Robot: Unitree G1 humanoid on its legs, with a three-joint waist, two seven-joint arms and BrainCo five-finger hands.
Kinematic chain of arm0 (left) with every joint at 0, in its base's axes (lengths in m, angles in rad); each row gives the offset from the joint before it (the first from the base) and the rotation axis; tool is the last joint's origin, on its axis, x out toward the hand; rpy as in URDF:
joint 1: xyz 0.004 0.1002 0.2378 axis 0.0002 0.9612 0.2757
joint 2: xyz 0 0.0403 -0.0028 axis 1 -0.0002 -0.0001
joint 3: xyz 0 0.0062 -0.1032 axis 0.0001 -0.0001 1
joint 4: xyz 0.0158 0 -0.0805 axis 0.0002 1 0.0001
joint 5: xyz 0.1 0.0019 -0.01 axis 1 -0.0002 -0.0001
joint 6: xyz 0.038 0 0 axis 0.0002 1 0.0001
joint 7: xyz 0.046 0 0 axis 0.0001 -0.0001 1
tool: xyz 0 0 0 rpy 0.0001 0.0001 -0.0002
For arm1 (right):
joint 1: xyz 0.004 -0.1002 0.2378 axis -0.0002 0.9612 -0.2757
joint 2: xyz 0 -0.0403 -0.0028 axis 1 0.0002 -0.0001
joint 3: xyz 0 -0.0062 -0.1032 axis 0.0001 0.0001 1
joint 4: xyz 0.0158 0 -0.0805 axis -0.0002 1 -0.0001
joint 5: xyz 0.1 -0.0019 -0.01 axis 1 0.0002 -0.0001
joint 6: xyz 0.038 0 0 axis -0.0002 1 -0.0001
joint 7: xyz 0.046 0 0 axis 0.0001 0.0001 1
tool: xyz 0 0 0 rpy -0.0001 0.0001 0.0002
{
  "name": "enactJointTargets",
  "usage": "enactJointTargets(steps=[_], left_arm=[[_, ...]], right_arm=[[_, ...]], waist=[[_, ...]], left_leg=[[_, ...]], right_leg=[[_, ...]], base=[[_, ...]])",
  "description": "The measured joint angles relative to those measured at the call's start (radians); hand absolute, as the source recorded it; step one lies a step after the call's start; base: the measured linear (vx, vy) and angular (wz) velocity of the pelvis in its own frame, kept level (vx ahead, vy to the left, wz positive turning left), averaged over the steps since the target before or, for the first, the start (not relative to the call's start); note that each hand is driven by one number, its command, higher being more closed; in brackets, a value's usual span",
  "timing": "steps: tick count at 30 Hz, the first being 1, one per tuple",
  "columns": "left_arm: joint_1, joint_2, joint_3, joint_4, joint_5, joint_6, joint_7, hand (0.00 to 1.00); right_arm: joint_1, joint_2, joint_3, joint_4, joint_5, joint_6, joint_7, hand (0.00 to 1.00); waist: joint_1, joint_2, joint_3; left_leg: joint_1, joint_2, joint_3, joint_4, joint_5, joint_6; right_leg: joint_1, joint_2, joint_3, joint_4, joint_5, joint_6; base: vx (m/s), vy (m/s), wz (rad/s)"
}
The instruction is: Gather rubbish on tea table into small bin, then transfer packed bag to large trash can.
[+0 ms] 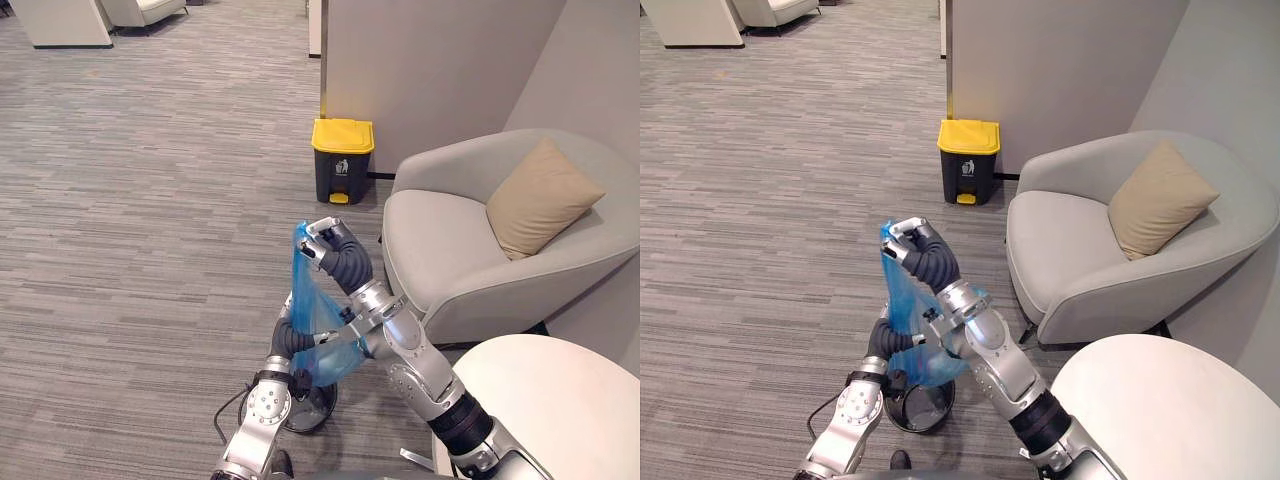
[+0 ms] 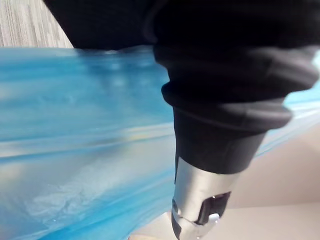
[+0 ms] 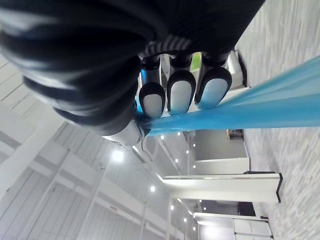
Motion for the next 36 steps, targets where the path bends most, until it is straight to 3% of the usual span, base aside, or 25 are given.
enactJointTargets(steps=[11, 12, 23, 36], left_arm=[[-0.028, 0.029, -0.021, 0.069, 0.056, -0.001, -0.013, 0.00], [-0.036, 0.031, -0.021, 0.076, 0.057, 0.000, -0.013, 1.00], [-0.140, 0.038, -0.088, 0.150, 0.062, -0.001, 0.014, 1.00], [-0.165, 0.038, -0.096, 0.180, 0.011, 0.000, 0.031, 1.00]], right_arm=[[-0.065, -0.007, 0.062, 0.005, 0.032, 0.011, 0.033, 1.00], [-0.076, -0.006, 0.076, 0.005, 0.032, 0.012, 0.035, 1.00], [-0.140, 0.003, 0.150, 0.007, 0.084, 0.022, 0.035, 1.00], [-0.140, -0.001, 0.159, 0.007, 0.084, 0.022, 0.052, 1.00]], waist=[[0.000, -0.009, -0.007], [0.000, -0.011, -0.008], [-0.001, -0.013, -0.012], [-0.005, -0.011, -0.013]], left_leg=[[0.000, 0.000, 0.007, 0.000, 0.000, 0.000], [0.000, 0.000, 0.008, 0.000, 0.000, 0.000], [-0.002, 0.011, 0.017, 0.000, -0.002, -0.003], [-0.009, 0.011, 0.018, 0.000, -0.003, -0.004]], right_leg=[[-0.004, 0.000, 0.011, -0.006, 0.003, 0.004], [-0.004, 0.000, 0.012, -0.007, 0.004, 0.004], [-0.006, 0.004, 0.025, -0.020, 0.018, -0.005], [-0.016, 0.004, 0.036, -0.020, 0.025, -0.006]], base=[[0.00, 0.007, -0.03], [0.00, 0.000, 0.00], [0.02, 0.003, -0.04], [0.01, 0.003, -0.02]])
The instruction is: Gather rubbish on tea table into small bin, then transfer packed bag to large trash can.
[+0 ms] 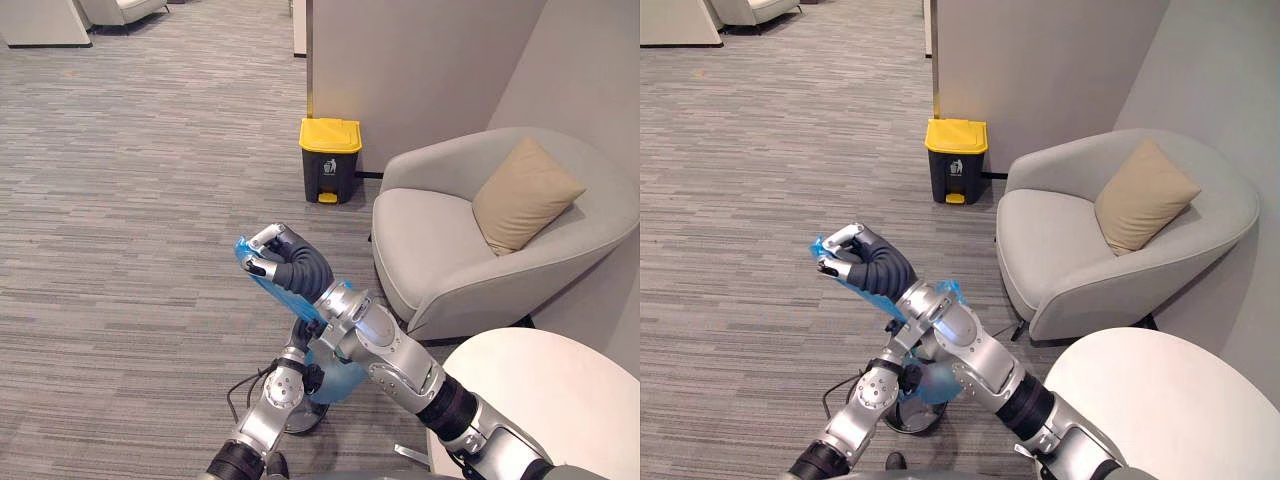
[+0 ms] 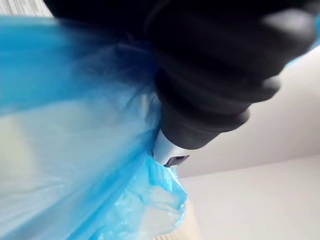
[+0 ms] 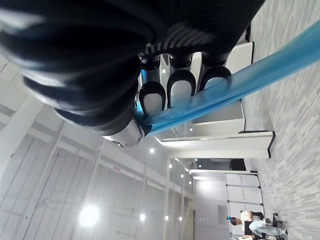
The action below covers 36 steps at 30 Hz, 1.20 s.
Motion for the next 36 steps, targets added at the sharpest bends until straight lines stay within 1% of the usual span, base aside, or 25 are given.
enactJointTargets(steps=[2, 3, 4, 7, 11, 12, 14, 15, 16, 17, 18, 19, 20, 23, 25, 28, 30, 31, 33, 34, 36], left_arm=[[0.005, 0.001, 0.008, 0.000, -0.001, 0.000, -0.001, 1.00], [0.012, 0.001, 0.014, 0.000, -0.009, 0.000, -0.003, 1.00], [0.015, 0.002, 0.017, 0.000, -0.010, 0.000, -0.005, 1.00], [0.046, -0.001, 0.062, 0.000, -0.040, 0.000, -0.023, 1.00], [0.081, 0.001, 0.153, -0.013, -0.069, 0.001, -0.024, 1.00], [0.086, 0.001, 0.167, -0.016, -0.073, 0.001, -0.024, 1.00], [0.099, 0.002, 0.194, -0.035, -0.079, 0.001, -0.026, 1.00], [0.100, 0.001, 0.200, -0.038, -0.079, 0.001, -0.026, 1.00], [0.104, 0.001, 0.218, -0.052, -0.080, 0.000, -0.031, 1.00], [0.105, 0.001, 0.219, -0.053, -0.080, 0.000, -0.032, 1.00], [0.105, 0.002, 0.226, -0.054, -0.086, 0.000, -0.041, 1.00], [0.108, 0.002, 0.235, -0.054, -0.087, 0.000, -0.044, 1.00], [0.120, 0.001, 0.257, -0.058, -0.087, 0.000, -0.043, 1.00], [0.137, 0.004, 0.277, -0.069, -0.088, 0.000, -0.044, 1.00], [0.141, 0.013, 0.283, -0.069, -0.088, 0.000, -0.045, 1.00], [0.156, 0.010, 0.320, -0.069, -0.090, 0.000, -0.045, 1.00], [0.171, 0.008, 0.344, -0.069, -0.096, 0.001, -0.045, 1.00], [0.175, 0.009, 0.349, -0.069, -0.096, 0.001, -0.045, 1.00], [0.187, 0.007, 0.365, -0.063, -0.096, 0.000, -0.046, 1.00], [0.204, 0.010, 0.378, -0.044, -0.097, 0.000, -0.050, 1.00], [0.212, 0.010, 0.392, -0.026, -0.097, 0.001, -0.063, 1.00]], right_arm=[[0.002, -0.007, -0.001, 0.000, -0.016, 0.000, 0.020, 1.00], [0.009, -0.011, -0.004, 0.000, -0.021, -0.002, 0.028, 0.00], [0.015, -0.015, -0.006, 0.000, -0.026, -0.003, 0.028, 0.00], [0.067, -0.029, -0.041, 0.000, -0.098, -0.005, 0.032, 0.00], [0.153, -0.085, -0.129, 0.000, -0.220, -0.009, 0.047, 0.00], [0.164, -0.095, -0.137, 0.000, -0.237, -0.011, 0.046, 0.00], [0.201, -0.129, -0.172, 0.000, -0.330, -0.022, 0.045, 0.00], [0.208, -0.137, -0.180, 0.000, -0.343, -0.023, 0.044, 0.00], [0.235, -0.163, -0.214, 0.000, -0.408, -0.028, 0.042, 0.00], [0.238, -0.167, -0.219, 0.000, -0.415, -0.028, 0.040, 0.00], [0.257, -0.185, -0.244, 0.000, -0.458, -0.028, 0.024, 0.00], [0.265, -0.192, -0.254, 0.000, -0.475, -0.030, 0.020, 0.00], [0.282, -0.216, -0.274, 0.000, -0.515, -0.035, 0.017, 0.00], [0.329, -0.261, -0.327, 0.000, -0.578, -0.054, -0.001, 0.00], [0.353, -0.286, -0.349, 0.000, -0.612, -0.057, -0.011, 0.00], [0.395, -0.288, -0.424, -0.001, -0.653, -0.061, -0.024, 0.00], [0.434, -0.270, -0.502, -0.001, -0.666, -0.066, -0.040, 0.00], [0.446, -0.263, -0.520, -0.001, -0.666, -0.066, -0.047, 0.00], [0.482, -0.233, -0.571, 0.000, -0.666, -0.066, -0.062, 0.00], [0.515, -0.185, -0.623, 0.023, -0.665, -0.066, -0.065, 0.00], [0.521, -0.151, -0.654, 0.065, -0.662, -0.066, -0.065, 0.00]], waist=[[-0.001, 0.000, 0.000], [-0.001, 0.000, 0.000], [-0.001, 0.000, 0.000], [0.000, 0.001, 0.001], [0.001, 0.002, 0.001], [0.001, 0.003, 0.001], [0.001, 0.007, 0.001], [0.001, 0.008, 0.001], [0.001, 0.009, 0.001], [0.002, 0.009, 0.001], [0.002, 0.010, 0.001], [0.002, 0.011, 0.001], [0.001, 0.013, 0.001], [0.000, 0.017, 0.001], [0.002, 0.018, 0.001], [-0.001, 0.023, 0.001], [-0.004, 0.026, 0.002], [-0.005, 0.026, 0.002], [-0.009, 0.029, 0.002], [-0.020, 0.034, 0.003], [-0.026, 0.037, 0.005]], left_leg=[[0.000, 0.000, 0.000, 0.000, 0.000, 0.000], [0.000, 0.000, 0.000, 0.000, 0.000, 0.000], [0.000, 0.000, 0.000, 0.000, 0.000, 0.000], [0.000, -0.008, 0.001, 0.000, 0.000, 0.000], [0.000, -0.010, 0.001, 0.000, 0.000, 0.000], [-0.001, -0.010, 0.000, -0.001, 0.000, 0.000], [-0.002, -0.012, 0.000, -0.001, 0.000, 0.000], [-0.002, -0.012, -0.001, -0.001, 0.000, 0.000], [-0.006, -0.013, -0.002, -0.001, 0.000, 0.000], [-0.006, -0.013, -0.002, -0.001, 0.000, 0.000], [-0.008, -0.013, -0.003, -0.001, 0.000, 0.000], [-0.009, -0.013, -0.003, -0.001, 0.000, 0.000], [-0.013, -0.014, -0.004, -0.001, 0.000, 0.000], [-0.020, -0.014, -0.006, -0.001, 0.000, 0.000], [-0.021, -0.014, -0.009, 0.000, 0.000, 0.000], [-0.022, -0.015, -0.014, 0.000, 0.000, 0.000], [-0.022, -0.014, -0.016, 0.000, 0.000, 0.000], [-0.022, -0.014, -0.017, 0.000, 0.000, 0.000], [-0.023, -0.013, -0.019, 0.000, 0.000, 0.000], [-0.024, -0.015, -0.022, -0.001, -0.001, -0.001], [-0.024, -0.015, -0.024, -0.001, -0.002, -0.001]], right_leg=[[0.000, 0.000, 0.000, 0.000, 0.000, 0.000], [0.000, 0.000, 0.000, 0.000, 0.000, 0.000], [0.000, 0.000, 0.000, 0.000, 0.000, 0.000], [-0.001, -0.001, 0.000, 0.001, 0.000, 0.001], [-0.002, -0.003, 0.000, 0.001, -0.004, 0.005], [-0.002, -0.003, -0.001, 0.001, -0.004, 0.006], [-0.003, -0.005, -0.001, 0.000, -0.005, 0.008], [-0.004, -0.005, -0.002, -0.001, -0.005, 0.008], [-0.006, -0.006, -0.003, -0.001, -0.006, 0.009], [-0.006, -0.006, -0.003, -0.001, -0.006, 0.009], [-0.008, -0.006, -0.004, -0.001, -0.006, 0.009], [-0.009, -0.006, -0.004, -0.001, -0.006, 0.009], [-0.013, -0.007, -0.004, -0.001, -0.006, 0.009], [-0.018, -0.007, -0.005, -0.001, -0.003, 0.005], [-0.018, -0.006, -0.006, -0.002, -0.003, 0.004], [-0.018, -0.006, -0.007, -0.002, -0.003, 0.004], [-0.018, -0.007, -0.007, -0.003, -0.003, 0.005], [-0.018, -0.007, -0.007, -0.003, -0.003, 0.005], [-0.018, -0.006, -0.008, -0.007, -0.003, 0.005], [-0.017, -0.006, -0.010, -0.010, -0.004, 0.006], [-0.017, -0.007, -0.011, -0.010, -0.005, 0.007]], base=[[0.00, 0.000, 0.00], [0.00, 0.000, 0.00], [0.00, 0.000, 0.00], [0.00, 0.000, 0.00], [0.00, 0.000, 0.00], [0.00, 0.000, 0.00], [0.00, 0.000, 0.00], [0.00, 0.000, 0.00], [0.00, 0.000, 0.00], [0.00, 0.000, 0.00], [0.00, 0.000, 0.00], [0.00, 0.000, 0.00], [0.00, 0.000, 0.00], [0.00, 0.000, 0.00], [0.02, 0.000, 0.01], [0.04, 0.002, 0.01], [0.00, 0.000, 0.00], [0.00, 0.000, 0.00], [0.01, 0.004, 0.02], [0.01, 0.008, 0.03], [0.00, 0.000, 0.00]])
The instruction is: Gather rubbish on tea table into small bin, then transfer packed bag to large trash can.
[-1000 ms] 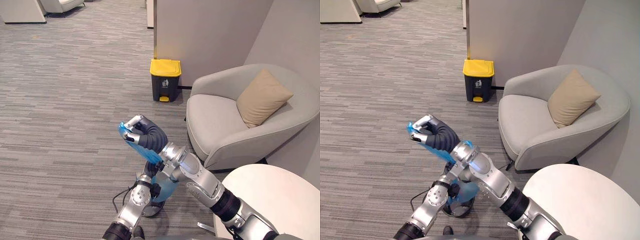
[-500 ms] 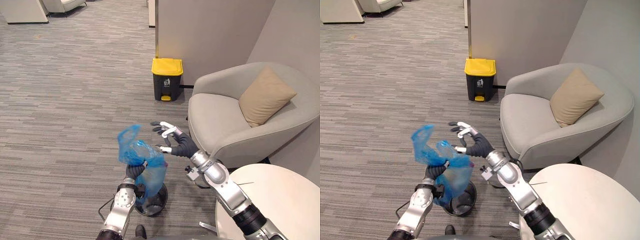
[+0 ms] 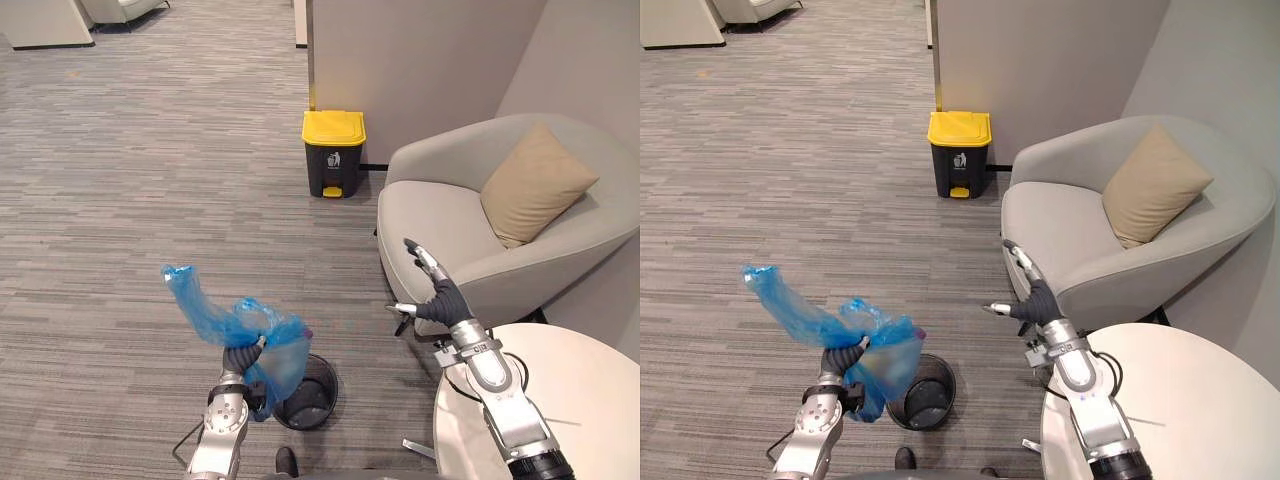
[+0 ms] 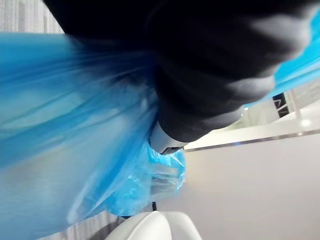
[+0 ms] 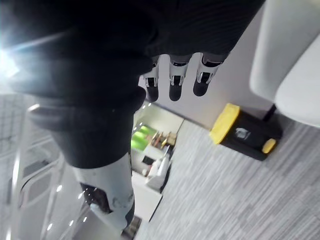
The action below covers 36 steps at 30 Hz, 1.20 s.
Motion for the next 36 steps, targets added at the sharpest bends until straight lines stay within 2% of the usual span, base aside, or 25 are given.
enactJointTargets(steps=[3, 12, 19, 23, 28, 33, 35, 36], left_arm=[[0.011, 0.003, 0.026, 0.044, -0.014, 0.002, -0.015, 1.00], [0.023, 0.012, 0.059, 0.189, -0.018, 0.021, -0.088, 1.00], [0.035, 0.012, 0.060, 0.244, -0.018, 0.026, -0.091, 1.00], [0.036, 0.010, 0.059, 0.254, -0.018, 0.026, -0.090, 1.00], [0.035, 0.008, 0.058, 0.254, -0.019, 0.026, -0.090, 1.00], [0.030, 0.009, 0.061, 0.252, -0.019, 0.026, -0.090, 1.00], [0.005, 0.012, 0.064, 0.245, -0.019, 0.026, -0.089, 1.00], [-0.020, 0.010, 0.064, 0.232, -0.020, 0.026, -0.089, 1.00]], right_arm=[[0.035, 0.061, -0.080, 0.159, 0.048, 0.023, -0.009, 0.00], [0.042, 0.118, -0.152, 0.449, 0.107, 0.066, -0.032, 0.00], [0.060, 0.131, -0.152, 0.466, 0.105, 0.079, -0.037, 0.00], [0.053, 0.136, -0.148, 0.487, 0.104, 0.079, -0.040, 0.00], [0.054, 0.135, -0.149, 0.485, 0.097, 0.079, -0.044, 0.00], [0.014, 0.136, -0.143, 0.483, 0.095, 0.079, -0.045, 0.00], [-0.016, 0.138, -0.126, 0.482, 0.081, 0.079, -0.058, 0.00], [-0.020, 0.140, -0.126, 0.479, 0.068, 0.079, -0.066, 0.00]], waist=[[-0.002, 0.004, 0.003], [-0.003, 0.030, 0.019], [-0.002, 0.036, 0.025], [0.001, 0.042, 0.052], [0.002, 0.036, 0.061], [0.008, 0.037, 0.094], [0.017, 0.022, 0.123], [0.025, 0.015, 0.136]], left_leg=[[0.000, 0.000, -0.001, 0.000, -0.007, -0.009], [0.000, 0.000, -0.001, 0.000, -0.014, -0.010], [0.012, -0.003, -0.001, 0.001, -0.022, -0.008], [0.009, -0.007, 0.000, 0.008, -0.025, -0.008], [0.003, -0.019, -0.010, 0.008, -0.028, -0.007], [-0.004, -0.028, 0.009, 0.013, -0.037, 0.010], [-0.063, -0.020, 0.036, 0.096, -0.071, 0.022], [-0.117, -0.008, 0.041, 0.179, -0.108, 0.034]], right_leg=[[0.000, 0.000, 0.000, -0.001, -0.002, 0.002], [0.004, 0.000, 0.000, -0.007, -0.002, 0.003], [0.018, -0.003, -0.002, -0.008, -0.009, 0.012], [0.010, -0.008, 0.001, -0.002, -0.010, 0.012], [-0.005, -0.018, 0.004, 0.016, -0.016, 0.021], [-0.076, -0.033, 0.073, 0.085, -0.021, 0.030], [-0.130, -0.036, 0.104, 0.140, -0.025, 0.035], [-0.169, -0.047, 0.113, 0.180, -0.029, 0.041]], base=[[0.00, 0.000, 0.00], [0.03, -0.003, 0.00], [0.03, -0.002, 0.01], [0.01, 0.001, 0.00], [0.01, 0.013, -0.01], [0.00, 0.048, -0.38], [-0.08, 0.045, -0.39], [-0.08, 0.034, -0.27]])
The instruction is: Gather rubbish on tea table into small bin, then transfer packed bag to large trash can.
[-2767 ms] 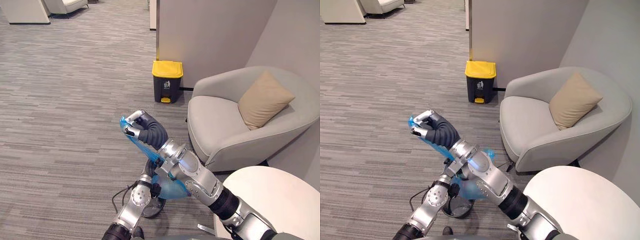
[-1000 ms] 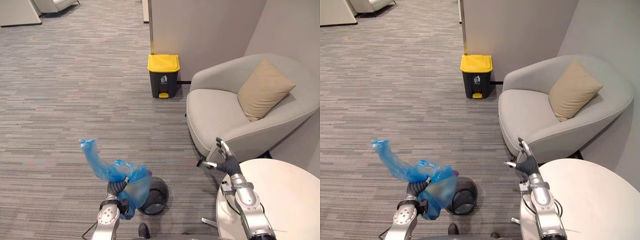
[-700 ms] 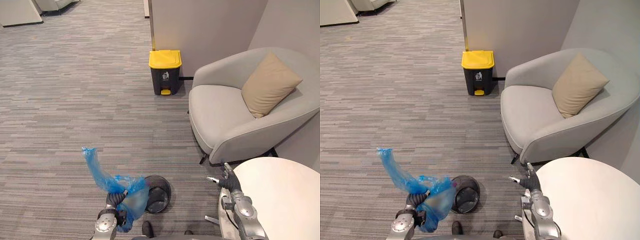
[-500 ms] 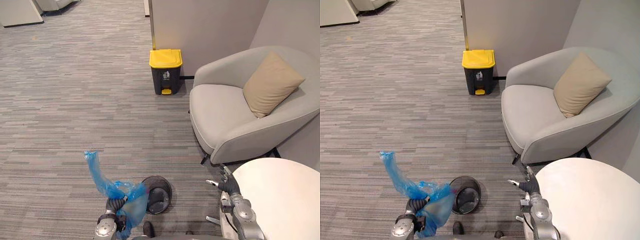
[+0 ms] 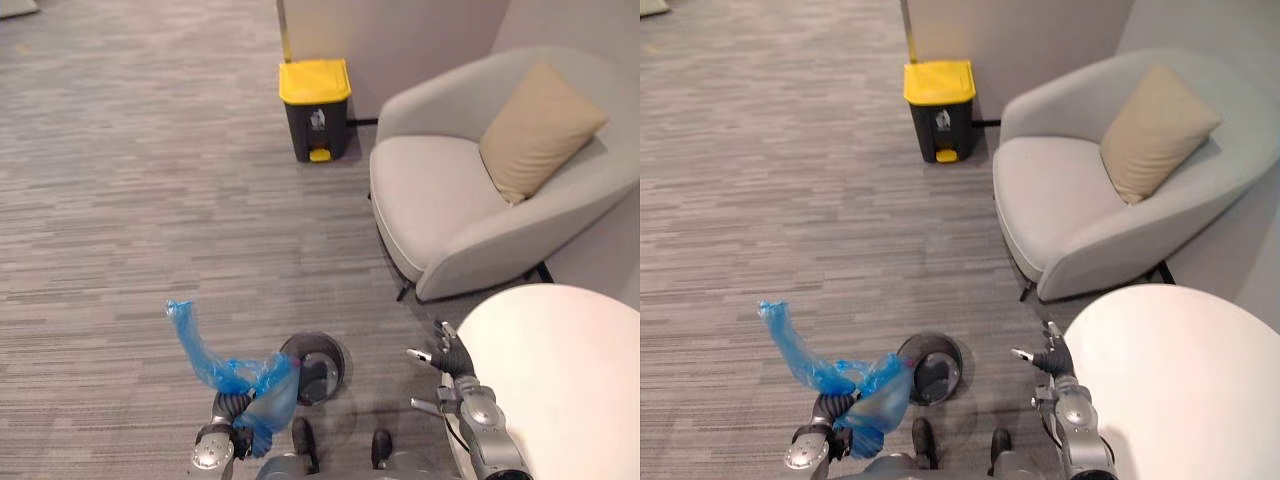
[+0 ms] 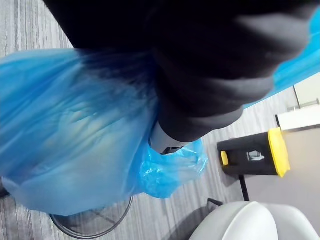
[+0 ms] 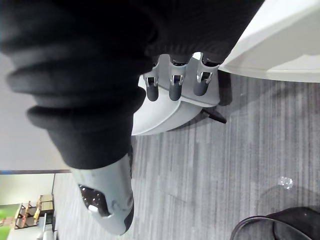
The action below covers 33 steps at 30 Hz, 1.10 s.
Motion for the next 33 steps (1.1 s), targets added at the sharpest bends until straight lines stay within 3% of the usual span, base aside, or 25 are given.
enactJointTargets(steps=[2, 3, 6, 7, 8, 9, 11, 13, 14, 15, 17, 19, 21, 23, 24, 27, 33], left_arm=[[-0.015, -0.004, 0.003, -0.024, 0.000, 0.000, 0.001, 1.00], [-0.018, -0.002, 0.010, -0.039, 0.000, -0.001, 0.002, 1.00], [0.008, -0.002, 0.033, -0.085, -0.001, -0.002, 0.007, 1.00], [0.013, -0.002, 0.035, -0.095, -0.001, -0.002, 0.009, 1.00], [0.015, -0.004, 0.036, -0.099, -0.003, -0.002, 0.015, 1.00], [0.020, -0.036, 0.035, -0.107, -0.004, 0.000, 0.024, 1.00], [0.045, -0.065, 0.026, -0.139, -0.021, 0.000, 0.025, 1.00], [0.060, -0.076, 0.008, -0.164, -0.022, 0.000, 0.025, 1.00], [0.060, -0.076, -0.006, -0.182, -0.023, 0.000, 0.025, 1.00], [0.058, -0.079, -0.008, -0.194, -0.022, 0.000, 0.024, 1.00], [0.048, -0.084, -0.008, -0.221, -0.022, 0.000, 0.023, 1.00], [0.047, -0.082, -0.012, -0.241, -0.022, 0.000, 0.023, 1.00], [0.040, -0.081, -0.026, -0.233, -0.022, -0.001, 0.021, 1.00], [0.006, -0.078, -0.037, -0.176, -0.022, -0.001, 0.021, 1.00], [-0.018, -0.058, -0.045, -0.138, -0.021, 0.000, 0.021, 1.00], [-0.022, -0.017, -0.054, -0.090, -0.017, 0.002, 0.019, 1.00], [-0.010, 0.007, -0.053, -0.069, 0.001, 0.002, 0.018, 1.00]], right_arm=[[0.004, -0.001, 0.001, -0.001, -0.008, 0.002, -0.003, 0.00], [0.013, -0.001, 0.016, -0.006, -0.008, 0.002, -0.009, 0.00], [0.022, 0.004, 0.068, -0.043, -0.009, -0.001, -0.015, 0.00], [0.019, 0.007, 0.072, -0.051, -0.009, -0.001, -0.016, 0.00], [0.017, 0.011, 0.072, -0.057, -0.009, 0.000, -0.017, 0.00], [0.018, 0.007, 0.070, -0.067, -0.009, 0.002, -0.019, 0.00], [0.042, 0.013, 0.068, -0.092, -0.008, 0.001, -0.023, 0.00], [0.062, 0.011, 0.063, -0.112, -0.008, 0.002, -0.040, 0.00], [0.058, 0.017, 0.056, -0.116, -0.008, 0.002, -0.048, 0.00], [0.050, 0.016, 0.054, -0.118, -0.008, 0.004, -0.049, 0.00], [0.071, 0.014, 0.033, -0.181, -0.007, 0.009, -0.063, 0.00], [0.077, 0.016, 0.030, -0.218, -0.007, 0.007, -0.065, 0.00], [0.075, 0.017, 0.016, -0.208, -0.007, 0.006, -0.066, 0.00], [0.069, 0.012, -0.026, -0.150, -0.007, 0.004, -0.067, 0.00], [0.052, 0.032, -0.048, -0.102, -0.007, 0.009, -0.068, 0.00], [0.047, 0.056, -0.056, -0.059, -0.007, 0.015, -0.068, 0.00], [0.043, 0.058, -0.099, -0.007, -0.007, 0.023, -0.068, 0.00]], waist=[[0.004, 0.003, 0.011], [0.003, 0.000, 0.016], [0.008, -0.019, 0.014], [0.009, -0.025, 0.014], [0.020, -0.031, 0.014], [0.040, -0.013, 0.017], [0.036, -0.009, 0.020], [0.034, -0.007, 0.020], [0.035, -0.010, 0.021], [0.032, -0.007, 0.024], [0.028, -0.009, 0.027], [0.020, -0.011, 0.024], [0.000, -0.009, 0.013], [0.000, 0.016, -0.005], [0.002, 0.011, -0.007], [0.002, 0.002, -0.012], [-0.009, -0.006, -0.020]], left_leg=[[-0.028, 0.017, 0.003, 0.048, -0.026, 0.018], [-0.031, 0.016, 0.004, 0.073, -0.037, 0.031], [-0.058, 0.005, -0.039, 0.124, -0.047, 0.030], [-0.071, 0.002, -0.046, 0.133, -0.044, 0.025], [-0.095, 0.000, -0.060, 0.143, -0.030, 0.009], [-0.106, 0.015, -0.083, 0.133, 0.003, -0.008], [-0.118, 0.023, -0.123, 0.121, 0.037, -0.025], [-0.120, 0.024, -0.158, 0.066, 0.089, -0.064], [-0.130, 0.029, -0.143, 0.050, 0.079, -0.082], [-0.143, 0.039, -0.122, 0.081, 0.073, -0.075], [-0.138, 0.068, -0.044, 0.252, -0.030, -0.035], [-0.100, 0.096, -0.006, 0.345, -0.111, -0.027], [-0.038, 0.105, 0.019, 0.331, -0.140, -0.033], [0.026, 0.083, 0.018, 0.161, -0.134, -0.047], [0.042, 0.060, 0.012, 0.088, -0.101, -0.061], [0.076, 0.023, 0.007, 0.014, -0.064, -0.045], [0.123, -0.011, -0.009, -0.079, -0.007, -0.028]], right_leg=[[-0.014, -0.002, 0.005, 0.037, -0.023, 0.007], [-0.043, -0.016, 0.005, 0.193, -0.096, 0.012], [-0.018, -0.037, 0.013, 0.365, -0.215, 0.057], [-0.010, -0.036, 0.021, 0.343, -0.231, 0.050], [0.007, -0.026, 0.028, 0.281, -0.256, 0.008], [0.010, -0.001, 0.011, 0.252, -0.240, -0.030], [0.009, 0.010, -0.034, 0.256, -0.238, -0.038], [0.003, 0.016, -0.089, 0.258, -0.230, -0.058], [-0.010, 0.011, -0.114, 0.247, -0.216, -0.082], [-0.012, 0.008, -0.130, 0.239, -0.207, -0.096], [-0.003, -0.019, -0.173, 0.230, -0.194, -0.109], [0.012, -0.046, -0.207, 0.229, -0.191, -0.104], [0.029, -0.074, -0.245, 0.193, -0.171, -0.072], [0.037, -0.071, -0.271, 0.135, -0.131, -0.042], [0.048, -0.073, -0.283, 0.089, -0.100, -0.030], [0.101, -0.073, -0.292, -0.017, -0.035, -0.007], [0.132, -0.074, -0.301, -0.057, 0.001, 0.000]], base=[[-0.09, 0.039, 0.04], [-0.07, 0.019, 0.24], [-0.06, -0.064, 0.40], [-0.09, -0.136, 0.42], [-0.11, -0.196, 0.36], [-0.10, -0.161, 0.34], [-0.13, -0.182, 0.58], [-0.14, -0.146, 0.66], [-0.11, -0.071, 0.40], [-0.13, -0.064, 0.54], [-0.10, -0.016, 0.60], [-0.09, 0.085, 0.60], [-0.06, 0.153, 0.76], [-0.02, 0.209, 0.58], [-0.01, 0.150, 0.30], [-0.02, 0.148, 0.16], [-0.05, 0.063, 0.06]])
